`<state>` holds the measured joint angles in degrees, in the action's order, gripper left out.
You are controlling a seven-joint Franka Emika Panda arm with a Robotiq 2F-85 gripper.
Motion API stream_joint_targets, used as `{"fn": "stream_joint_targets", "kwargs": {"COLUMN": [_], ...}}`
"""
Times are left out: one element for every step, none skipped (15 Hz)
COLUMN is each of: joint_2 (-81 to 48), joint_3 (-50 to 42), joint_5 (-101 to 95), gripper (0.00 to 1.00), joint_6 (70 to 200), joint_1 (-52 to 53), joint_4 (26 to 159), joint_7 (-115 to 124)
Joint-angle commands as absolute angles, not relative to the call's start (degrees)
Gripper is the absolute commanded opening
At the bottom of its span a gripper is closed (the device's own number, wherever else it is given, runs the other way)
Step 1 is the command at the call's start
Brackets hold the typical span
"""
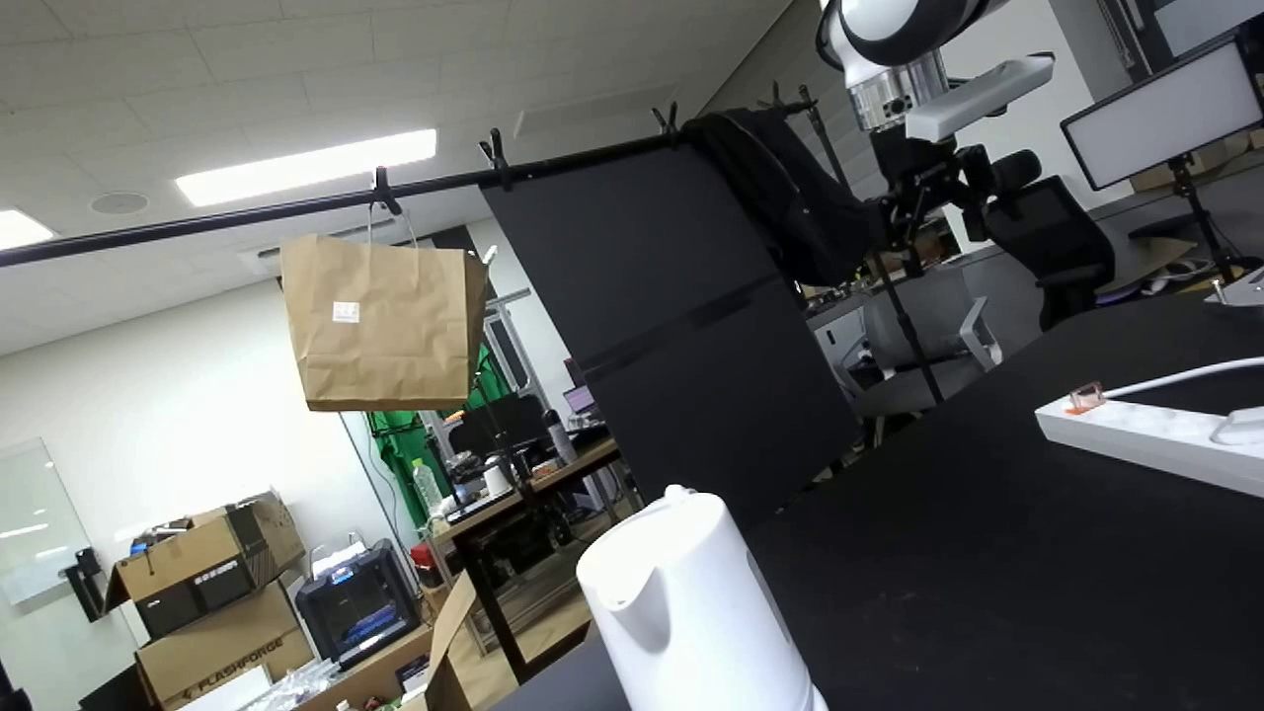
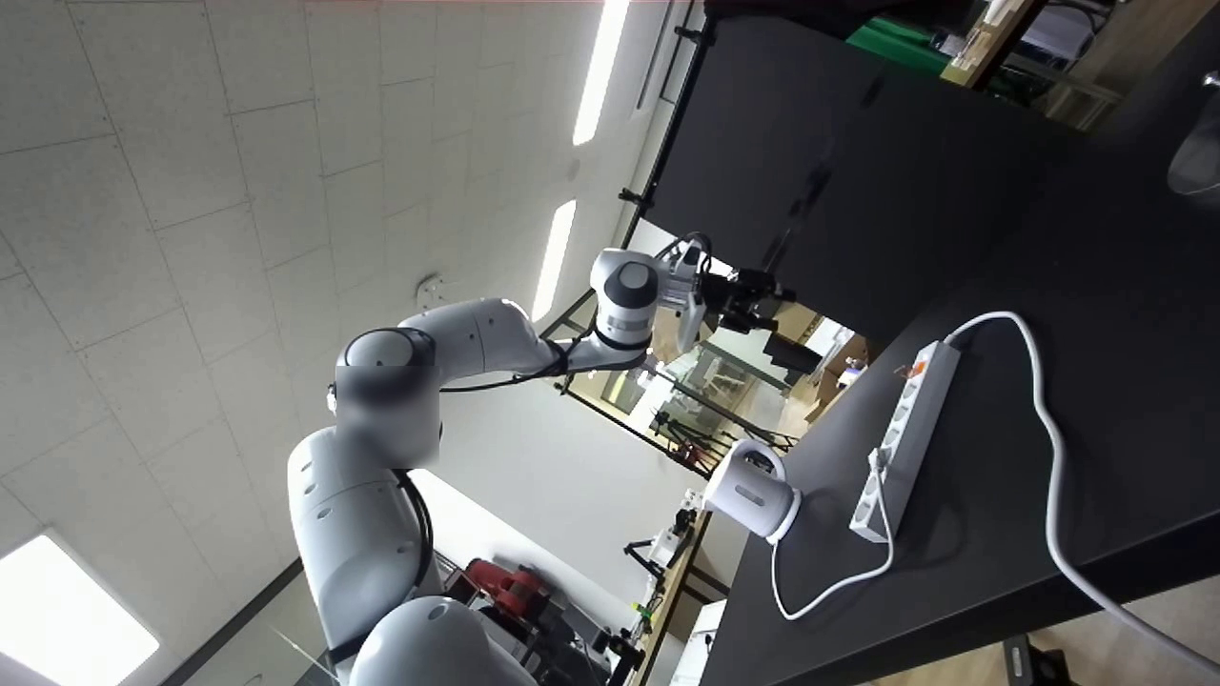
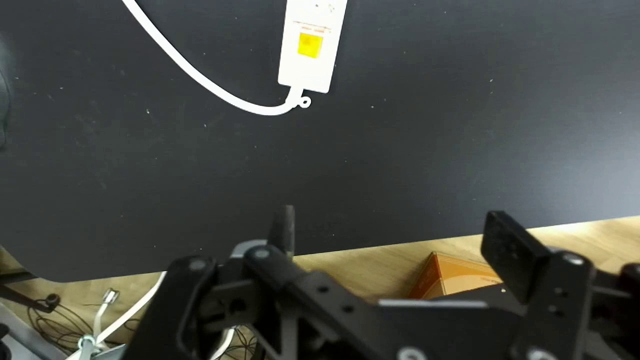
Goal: Turn on the extension cable
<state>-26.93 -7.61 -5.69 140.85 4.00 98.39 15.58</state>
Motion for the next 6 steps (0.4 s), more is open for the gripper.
{"fn": "stream_joint_targets", "kwargs": {"joint_2": [-24.34, -24.17, -26.43, -26.45, -26.54, -26.64], "joint_3": [-8.62, -8.73, -7.38, -7.35, -7.30, -7.29], "joint_5": [-8.42, -8.94, -7.31, -7.32, -7.28, -7.28], "gripper": [1.00, 1.00, 1.00, 1.00, 1.00, 1.00], "joint_6": [139.97, 139.51, 140.46, 140.44, 140.47, 140.50], "joint_1": [5.10, 5.21, 3.82, 3.80, 3.78, 3.79], "joint_4": [101.10, 101.26, 99.05, 99.07, 99.07, 99.08], "joint_7": [18.97, 19.19, 16.46, 16.39, 16.27, 16.24]}}
